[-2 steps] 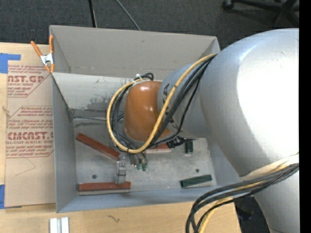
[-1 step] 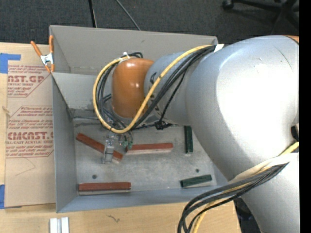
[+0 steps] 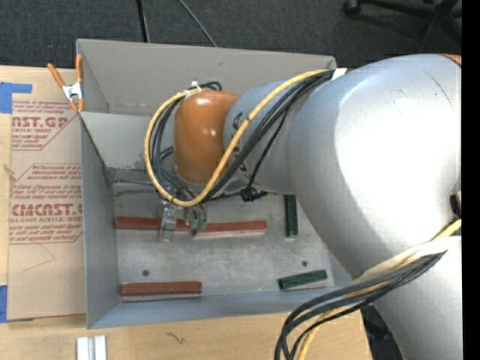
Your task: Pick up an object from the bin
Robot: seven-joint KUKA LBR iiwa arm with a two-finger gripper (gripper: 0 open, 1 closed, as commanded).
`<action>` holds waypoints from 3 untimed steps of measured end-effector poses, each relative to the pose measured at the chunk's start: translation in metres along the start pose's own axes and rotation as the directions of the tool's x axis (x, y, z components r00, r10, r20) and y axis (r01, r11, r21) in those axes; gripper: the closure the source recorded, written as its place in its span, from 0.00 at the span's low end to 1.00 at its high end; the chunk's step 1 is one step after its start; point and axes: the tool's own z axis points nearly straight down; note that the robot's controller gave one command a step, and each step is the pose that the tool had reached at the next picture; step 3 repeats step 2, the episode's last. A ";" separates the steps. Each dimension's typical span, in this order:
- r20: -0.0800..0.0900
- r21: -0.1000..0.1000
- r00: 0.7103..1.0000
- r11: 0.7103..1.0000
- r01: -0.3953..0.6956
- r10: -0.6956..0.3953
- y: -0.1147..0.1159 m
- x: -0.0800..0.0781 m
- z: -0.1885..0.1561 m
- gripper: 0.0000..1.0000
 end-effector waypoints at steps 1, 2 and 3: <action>0.005 -0.004 1.000 1.000 0.001 -0.001 0.004 -0.012 -0.048 1.00; 0.009 -0.003 1.000 1.000 0.002 -0.002 -0.024 -0.016 -0.143 1.00; 0.009 -0.003 1.000 1.000 0.002 -0.002 -0.024 -0.016 -0.143 1.00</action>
Offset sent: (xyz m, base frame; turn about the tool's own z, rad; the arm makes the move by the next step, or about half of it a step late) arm 0.0112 0.0007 0.0450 0.0014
